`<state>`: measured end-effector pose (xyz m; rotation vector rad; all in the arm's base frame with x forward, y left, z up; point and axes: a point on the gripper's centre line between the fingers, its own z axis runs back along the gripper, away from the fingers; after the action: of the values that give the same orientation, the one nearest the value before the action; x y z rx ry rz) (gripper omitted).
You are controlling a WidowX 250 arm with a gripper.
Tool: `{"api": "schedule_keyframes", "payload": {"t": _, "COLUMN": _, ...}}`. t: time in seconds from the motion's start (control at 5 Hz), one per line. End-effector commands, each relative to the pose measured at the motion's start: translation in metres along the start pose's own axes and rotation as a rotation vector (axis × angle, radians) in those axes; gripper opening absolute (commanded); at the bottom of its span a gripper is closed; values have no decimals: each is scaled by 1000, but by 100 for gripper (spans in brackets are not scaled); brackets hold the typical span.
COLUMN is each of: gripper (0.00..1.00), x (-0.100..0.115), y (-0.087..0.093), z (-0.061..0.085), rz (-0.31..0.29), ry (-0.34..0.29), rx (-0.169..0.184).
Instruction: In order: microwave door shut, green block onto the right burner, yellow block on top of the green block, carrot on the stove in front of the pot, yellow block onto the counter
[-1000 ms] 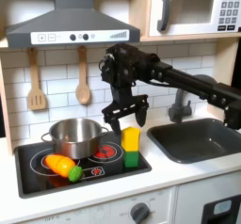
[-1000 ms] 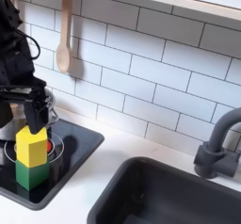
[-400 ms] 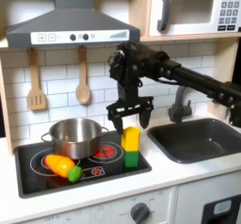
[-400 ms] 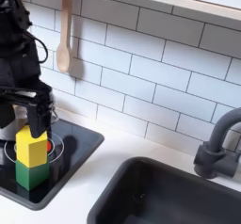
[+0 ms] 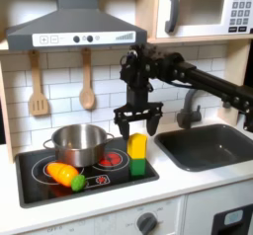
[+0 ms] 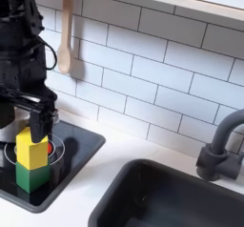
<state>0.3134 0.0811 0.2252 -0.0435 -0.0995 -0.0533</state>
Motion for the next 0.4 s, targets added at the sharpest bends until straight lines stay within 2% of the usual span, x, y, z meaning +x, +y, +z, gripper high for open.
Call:
{"api": "schedule_keyframes", "payload": {"t": 0.0, "gripper": 100, "x": 1, "y": 3, "z": -1, "rz": 31, "ry": 6, "rx": -18}}
{"api": "schedule_keyframes", "payload": {"t": 0.2, "gripper": 100, "x": 1, "y": -1, "z": -6, "rz": 25, "ry": 22, "rx": -14}}
